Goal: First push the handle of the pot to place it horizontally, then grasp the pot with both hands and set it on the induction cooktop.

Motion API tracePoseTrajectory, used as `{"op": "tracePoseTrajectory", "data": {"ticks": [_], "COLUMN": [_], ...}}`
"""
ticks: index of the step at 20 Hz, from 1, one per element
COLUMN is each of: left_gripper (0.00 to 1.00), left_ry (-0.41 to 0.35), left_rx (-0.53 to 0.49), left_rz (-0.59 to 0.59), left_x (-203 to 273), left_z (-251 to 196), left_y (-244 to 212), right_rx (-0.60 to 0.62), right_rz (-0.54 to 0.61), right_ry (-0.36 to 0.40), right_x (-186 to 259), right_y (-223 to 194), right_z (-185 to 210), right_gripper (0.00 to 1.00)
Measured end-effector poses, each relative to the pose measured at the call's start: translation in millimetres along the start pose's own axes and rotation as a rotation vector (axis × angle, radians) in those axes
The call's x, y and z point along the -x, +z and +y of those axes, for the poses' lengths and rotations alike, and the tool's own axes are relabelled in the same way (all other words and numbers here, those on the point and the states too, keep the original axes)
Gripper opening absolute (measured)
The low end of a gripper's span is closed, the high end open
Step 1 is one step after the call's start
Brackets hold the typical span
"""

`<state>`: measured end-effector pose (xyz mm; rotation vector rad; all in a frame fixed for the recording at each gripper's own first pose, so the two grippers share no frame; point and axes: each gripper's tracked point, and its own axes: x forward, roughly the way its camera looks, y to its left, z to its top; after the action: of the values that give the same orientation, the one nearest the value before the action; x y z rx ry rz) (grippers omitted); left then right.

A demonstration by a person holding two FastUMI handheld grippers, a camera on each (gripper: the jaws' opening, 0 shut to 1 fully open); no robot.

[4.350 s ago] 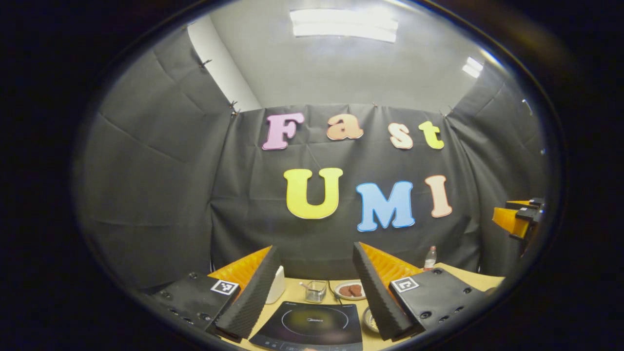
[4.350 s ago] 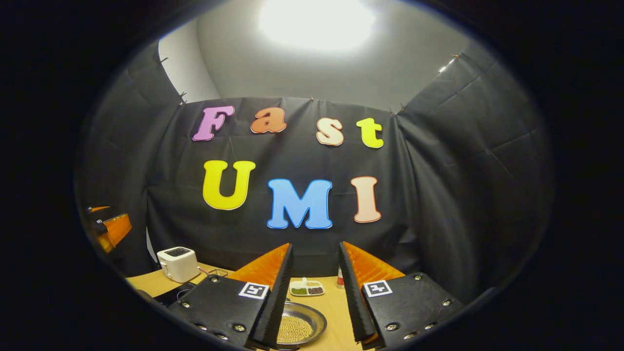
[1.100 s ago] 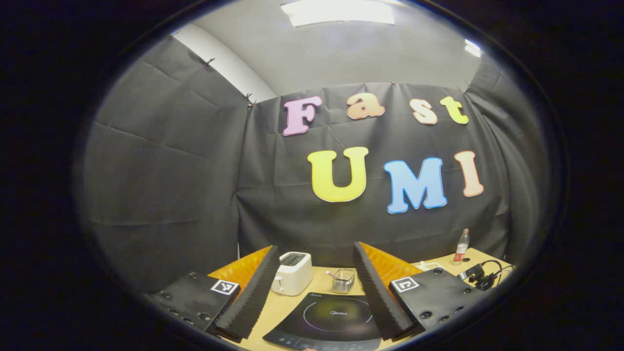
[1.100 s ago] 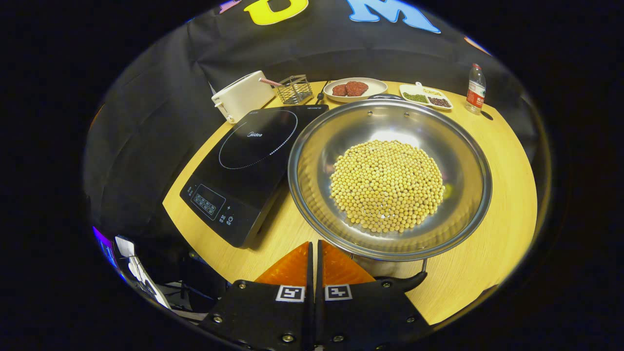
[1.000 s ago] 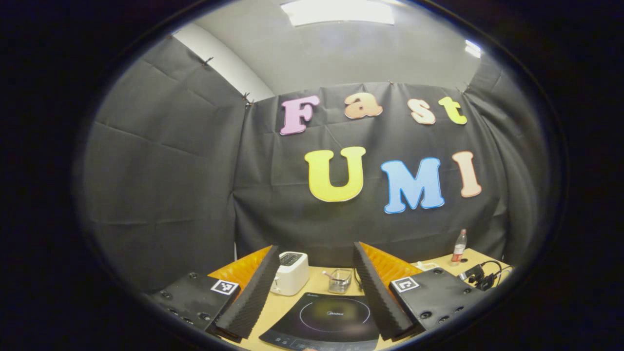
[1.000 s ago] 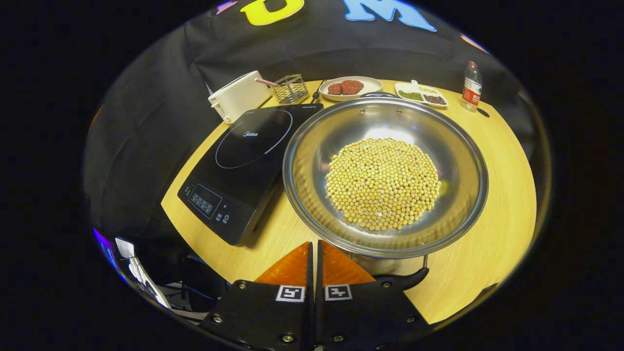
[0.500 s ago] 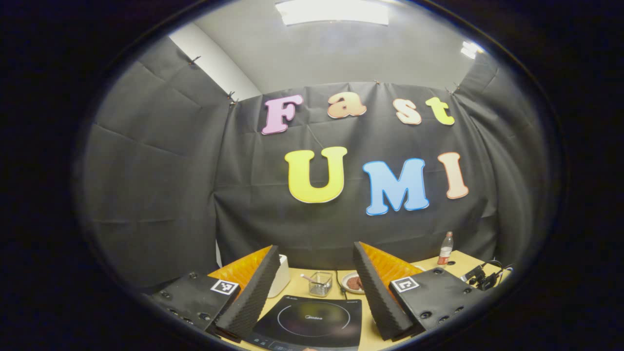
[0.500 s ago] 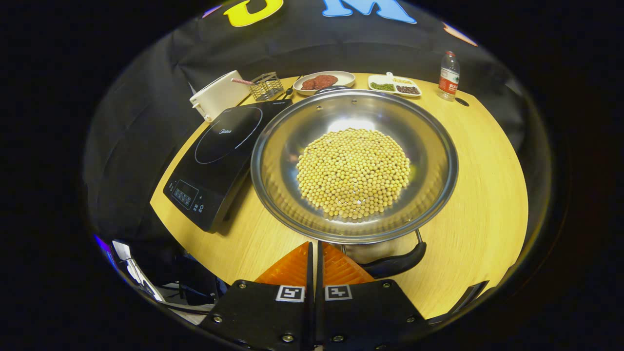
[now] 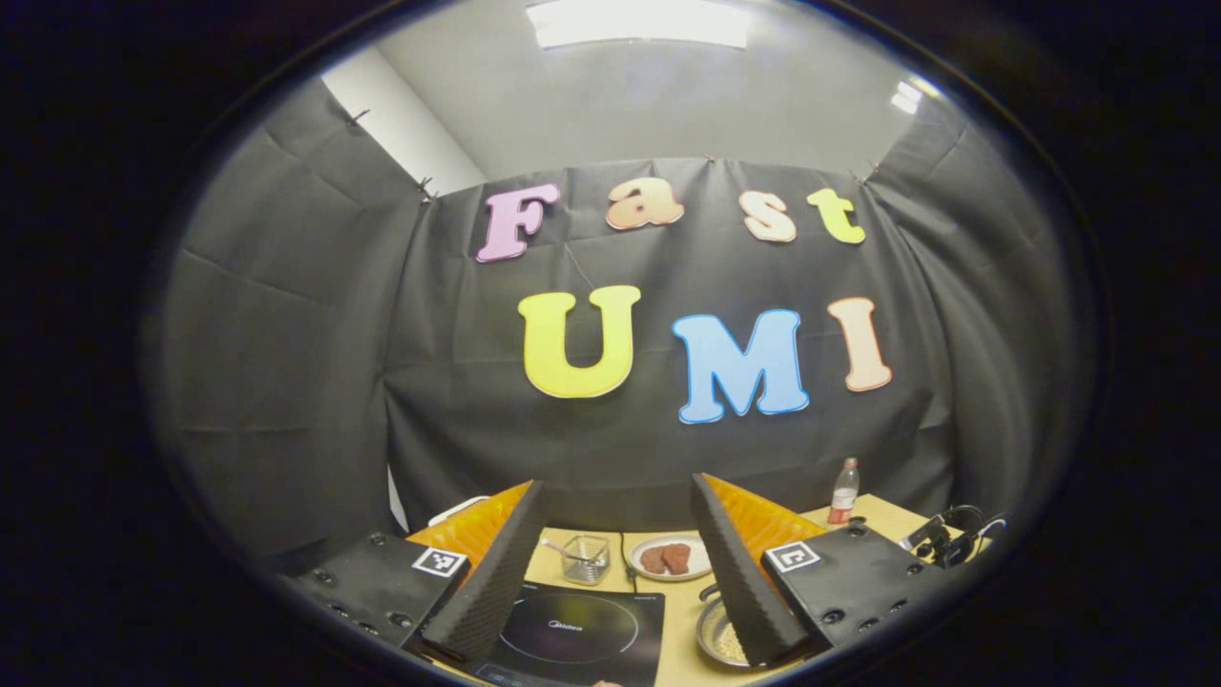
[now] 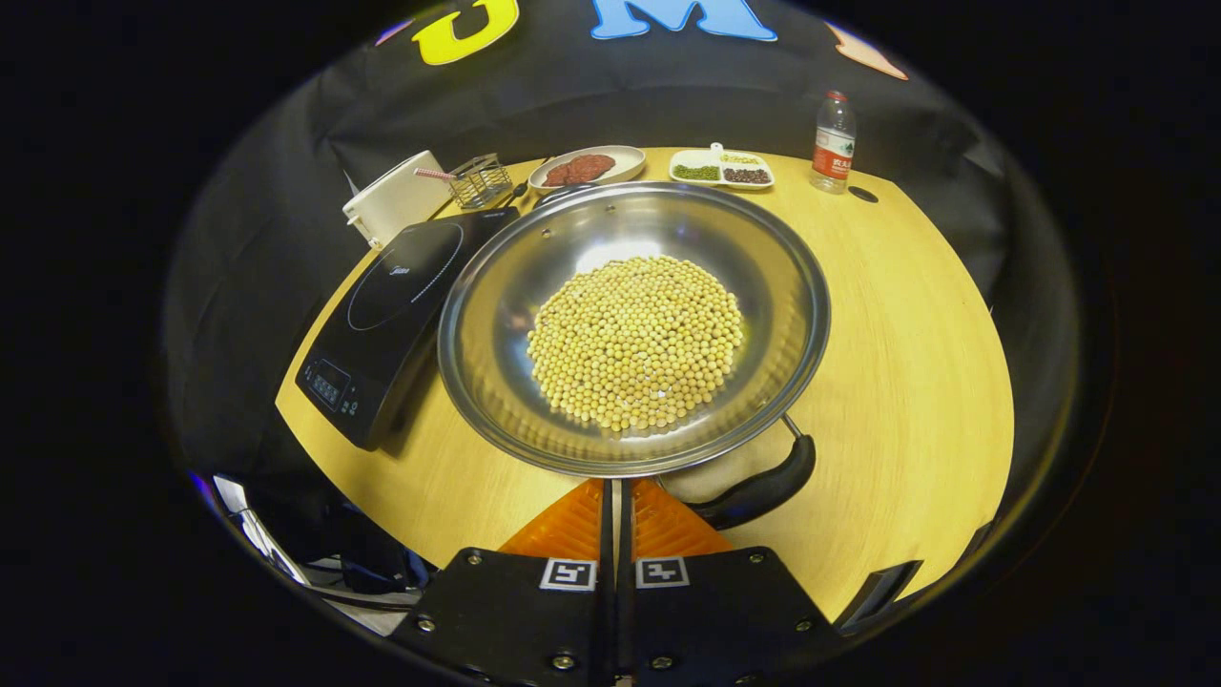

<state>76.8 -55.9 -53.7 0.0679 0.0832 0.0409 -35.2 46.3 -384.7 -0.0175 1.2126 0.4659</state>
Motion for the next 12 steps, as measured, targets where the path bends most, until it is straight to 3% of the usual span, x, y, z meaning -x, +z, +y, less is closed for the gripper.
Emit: {"op": "tracePoseTrajectory", "data": {"ticks": [12], "left_gripper": [1.0], "left_ry": [0.019], "left_rx": [0.002], "left_rz": [0.029], "left_x": [-17], "left_z": [-63], "left_y": [-15], "right_rx": [0.072], "right_rz": [-0.013], "right_ry": [-0.058], "right_x": [-1], "right_y": [15], "right_z": [-75], "right_gripper": [0.01]}}
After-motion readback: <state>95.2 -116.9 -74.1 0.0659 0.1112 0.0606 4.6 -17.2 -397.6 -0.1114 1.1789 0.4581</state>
